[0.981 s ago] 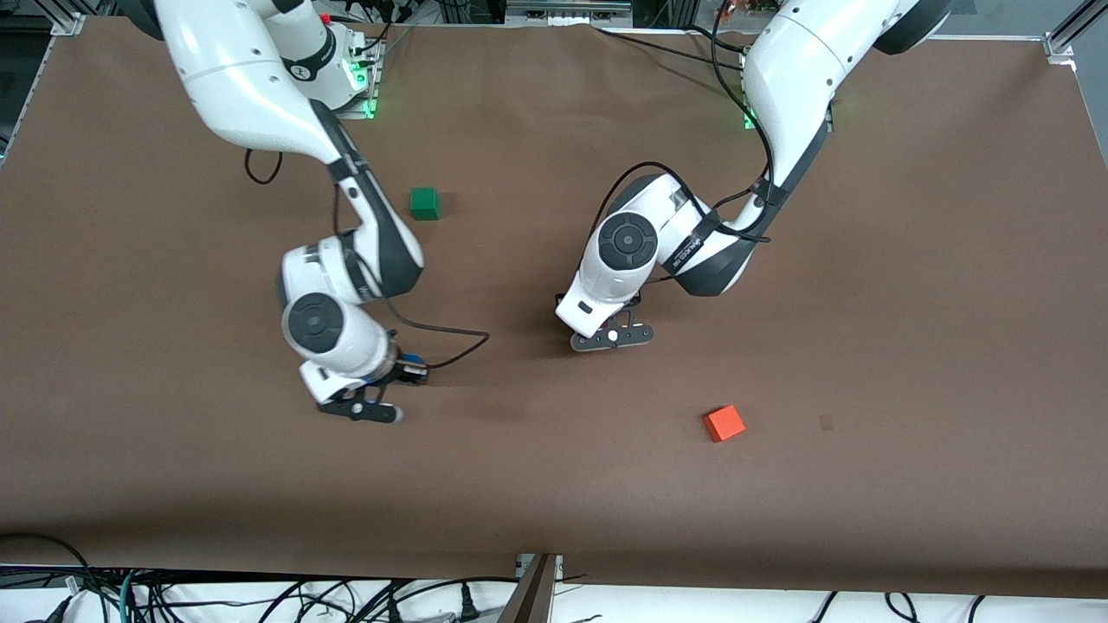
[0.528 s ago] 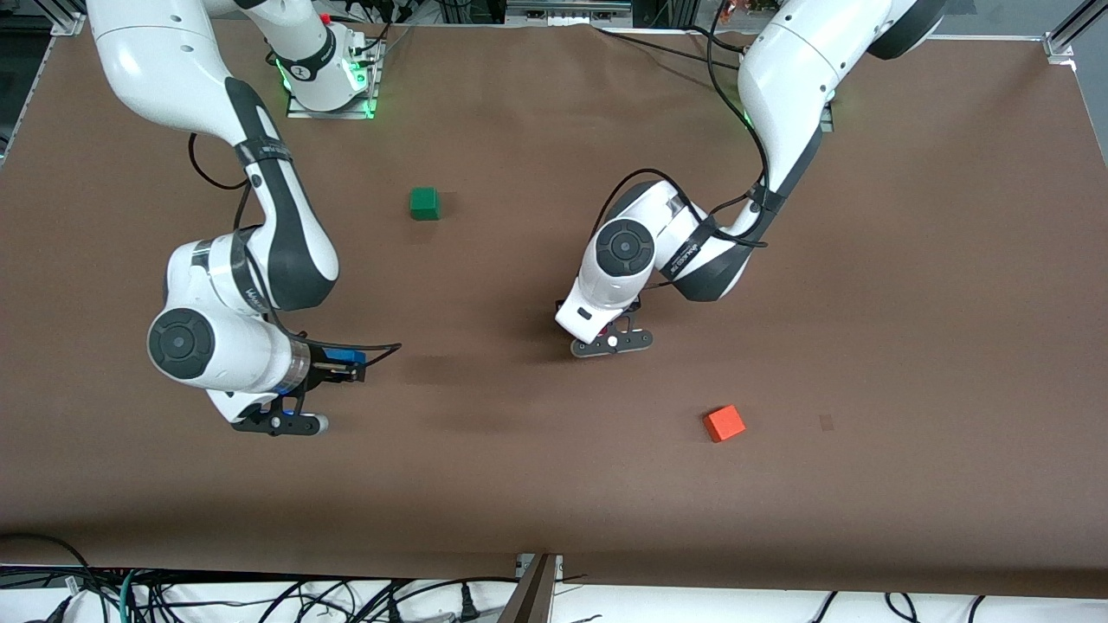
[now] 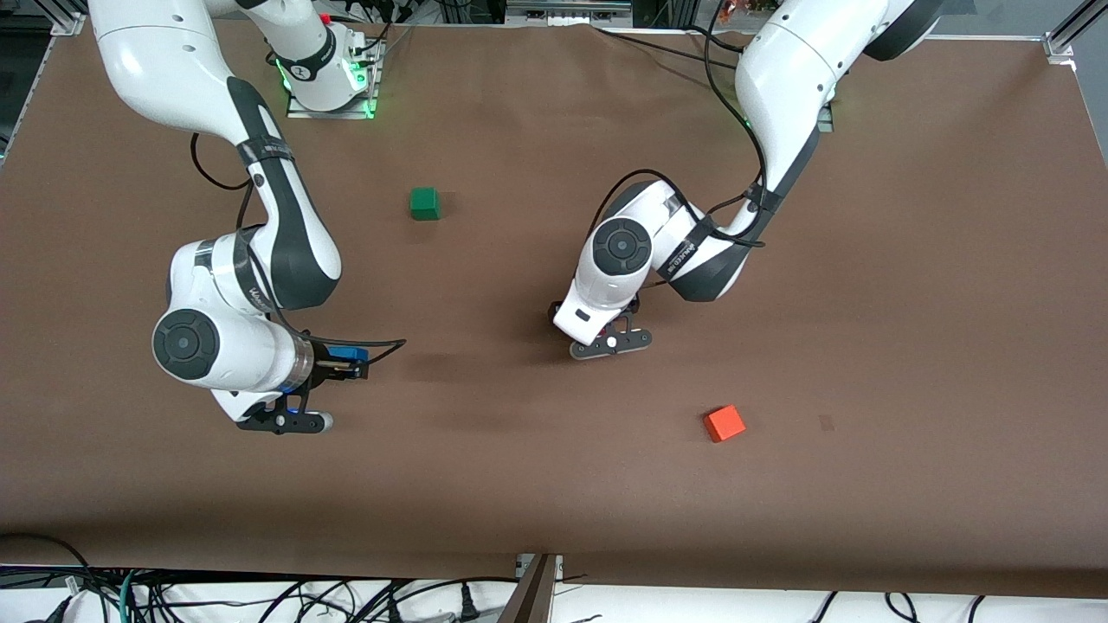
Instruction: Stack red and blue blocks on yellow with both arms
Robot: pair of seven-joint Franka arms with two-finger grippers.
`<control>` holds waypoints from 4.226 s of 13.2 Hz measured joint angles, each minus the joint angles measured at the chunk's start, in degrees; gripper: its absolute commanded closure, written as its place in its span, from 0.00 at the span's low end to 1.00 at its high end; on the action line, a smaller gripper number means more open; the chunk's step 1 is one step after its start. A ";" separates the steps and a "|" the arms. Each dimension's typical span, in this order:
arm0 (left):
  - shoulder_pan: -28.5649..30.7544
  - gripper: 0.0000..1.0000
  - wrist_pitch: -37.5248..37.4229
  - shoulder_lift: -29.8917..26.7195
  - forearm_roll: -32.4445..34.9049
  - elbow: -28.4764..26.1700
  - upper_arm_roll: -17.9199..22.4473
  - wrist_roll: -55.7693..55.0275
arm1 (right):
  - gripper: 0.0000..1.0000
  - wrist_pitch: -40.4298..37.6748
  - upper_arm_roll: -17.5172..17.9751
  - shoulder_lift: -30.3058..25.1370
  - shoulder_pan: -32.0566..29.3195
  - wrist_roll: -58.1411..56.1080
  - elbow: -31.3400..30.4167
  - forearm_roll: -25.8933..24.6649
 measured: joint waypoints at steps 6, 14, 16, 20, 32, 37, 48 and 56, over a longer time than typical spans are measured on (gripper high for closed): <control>9.60 0.00 -8.31 -6.31 0.24 8.18 1.00 9.83 | 0.73 -1.68 3.13 -0.62 2.00 4.79 1.47 1.12; 27.34 0.00 -21.58 -17.40 0.30 8.77 1.27 34.87 | 0.72 0.66 5.35 -0.88 24.30 27.56 5.22 -1.92; 29.88 0.00 -24.59 -19.86 0.30 8.77 1.19 39.55 | 0.72 2.70 5.21 0.05 26.25 28.15 5.27 -2.32; 33.13 0.00 -30.72 -22.40 -0.66 8.71 1.20 41.19 | 0.71 12.07 5.17 3.05 27.57 27.92 5.32 -4.38; 33.86 0.00 -34.43 -35.32 -6.02 -7.10 6.30 41.63 | 0.68 19.97 4.79 9.05 28.23 25.52 9.68 -6.06; 33.74 0.00 -34.26 -35.24 -6.15 -7.73 6.43 41.63 | 0.67 19.99 4.47 9.05 28.09 24.62 9.73 -6.22; 33.73 0.00 -33.77 -35.24 -6.20 -7.69 6.42 41.62 | 0.57 21.23 4.04 10.00 27.88 23.73 9.74 -6.26; 33.80 0.00 -33.57 -35.25 -6.20 -7.65 6.47 41.63 | 0.00 20.32 4.04 10.09 27.88 23.73 10.67 -6.26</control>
